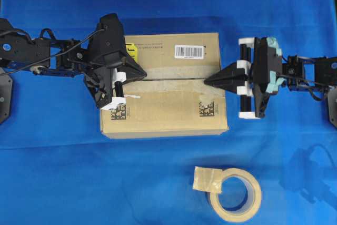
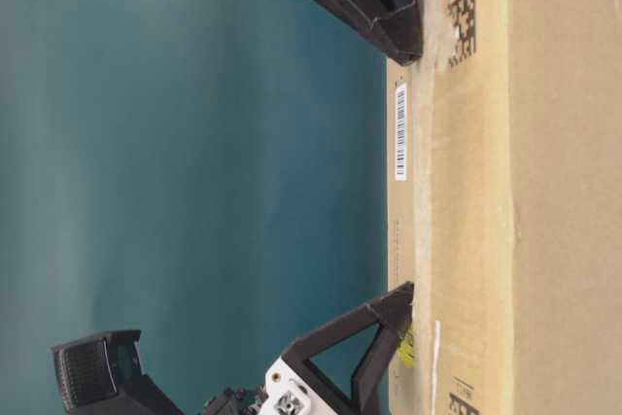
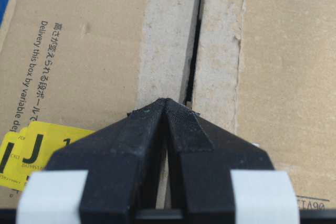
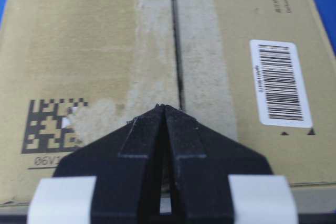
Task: Close the cardboard box.
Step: 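Press both grippers on the closed top flaps along the center seam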
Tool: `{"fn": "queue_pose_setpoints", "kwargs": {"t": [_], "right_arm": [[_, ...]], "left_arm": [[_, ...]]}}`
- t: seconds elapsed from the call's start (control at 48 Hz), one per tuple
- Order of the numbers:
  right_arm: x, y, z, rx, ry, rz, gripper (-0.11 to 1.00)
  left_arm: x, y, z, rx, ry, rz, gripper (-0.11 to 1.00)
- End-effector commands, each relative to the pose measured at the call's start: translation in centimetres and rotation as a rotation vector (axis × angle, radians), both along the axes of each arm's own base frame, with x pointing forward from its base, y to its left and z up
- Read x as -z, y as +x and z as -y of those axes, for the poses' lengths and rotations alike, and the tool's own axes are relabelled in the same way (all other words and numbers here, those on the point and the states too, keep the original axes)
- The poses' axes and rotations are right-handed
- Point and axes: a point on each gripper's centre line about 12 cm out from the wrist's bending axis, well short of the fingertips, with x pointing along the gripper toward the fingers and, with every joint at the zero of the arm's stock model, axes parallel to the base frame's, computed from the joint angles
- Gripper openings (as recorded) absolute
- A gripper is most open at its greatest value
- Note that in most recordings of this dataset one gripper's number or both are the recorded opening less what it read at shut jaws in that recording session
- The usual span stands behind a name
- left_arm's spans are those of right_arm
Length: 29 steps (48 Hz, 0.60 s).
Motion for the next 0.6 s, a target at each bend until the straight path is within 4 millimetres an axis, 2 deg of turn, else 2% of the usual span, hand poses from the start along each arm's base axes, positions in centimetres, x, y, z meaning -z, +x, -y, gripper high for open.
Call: {"fn": "queue_pose_setpoints", "kwargs": {"t": [0.0,0.334,0.584], "right_arm": [[-0.9,0.5,0.6,0.017,-0.004,0.033,0.0],[-0.2,0.6,0.8,0.024,0.0,0.009,0.0],[0.3,0.6,1.0,0.037,0.008,-0.006,0.0]], "left_arm": [[-0.8,0.0,0.2,0.005,0.002,0.028,0.0],[-0.9,0.1,0.2,0.006,0.003,0.035,0.0],[-1.2,0.0,1.0,0.03,0.008,0.078,0.0]]}}
